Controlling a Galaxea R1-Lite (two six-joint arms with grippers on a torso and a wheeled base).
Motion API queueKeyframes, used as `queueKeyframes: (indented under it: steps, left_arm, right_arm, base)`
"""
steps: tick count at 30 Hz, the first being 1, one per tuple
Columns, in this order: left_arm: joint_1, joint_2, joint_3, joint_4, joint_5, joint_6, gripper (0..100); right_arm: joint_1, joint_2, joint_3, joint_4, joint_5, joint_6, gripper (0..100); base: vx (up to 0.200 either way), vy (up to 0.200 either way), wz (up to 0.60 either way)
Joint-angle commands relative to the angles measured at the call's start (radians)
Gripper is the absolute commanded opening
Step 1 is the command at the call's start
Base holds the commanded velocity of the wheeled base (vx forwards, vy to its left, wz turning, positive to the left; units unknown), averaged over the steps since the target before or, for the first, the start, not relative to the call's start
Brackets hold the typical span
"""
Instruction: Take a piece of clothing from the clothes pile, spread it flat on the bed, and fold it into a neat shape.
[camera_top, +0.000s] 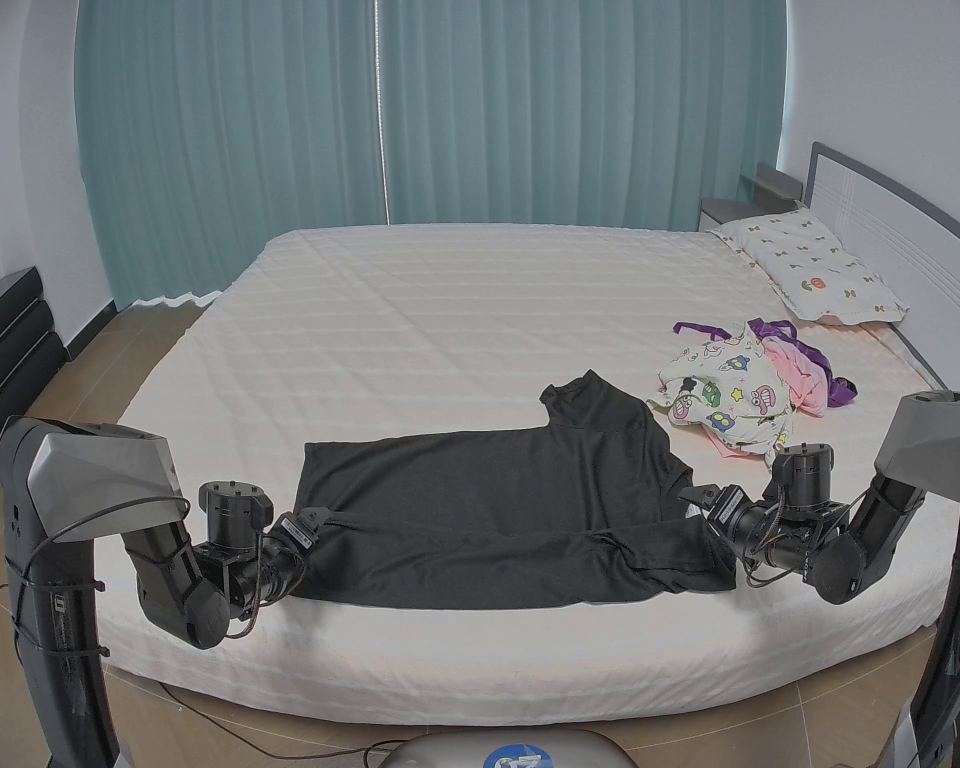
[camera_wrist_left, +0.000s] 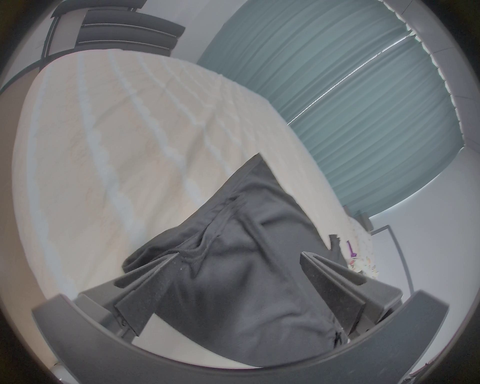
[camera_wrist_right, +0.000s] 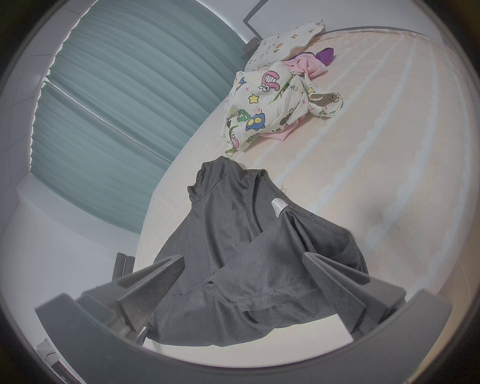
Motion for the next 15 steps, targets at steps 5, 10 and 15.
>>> queueKeyframes:
  steps: [5, 10, 15]
  left_arm:
    - [0.020, -0.059, 0.104, -0.010, 0.014, 0.117, 100]
    - [0.028, -0.164, 0.122, 0.109, 0.033, 0.186, 100]
    - [0.029, -0.224, 0.105, 0.177, 0.022, 0.180, 100]
  right_arm:
    - [-0.003, 0.017, -0.003, -0.001, 0.011, 0.002, 100]
    - [-0.001, 0.018, -0.003, 0.001, 0.011, 0.002, 100]
    - [-0.001, 0.025, -0.003, -0.001, 0.011, 0.002, 100]
  base:
    - [0.200, 0.000, 0.00]
    - [0.000, 0.000, 0.00]
    - [0.000, 0.000, 0.00]
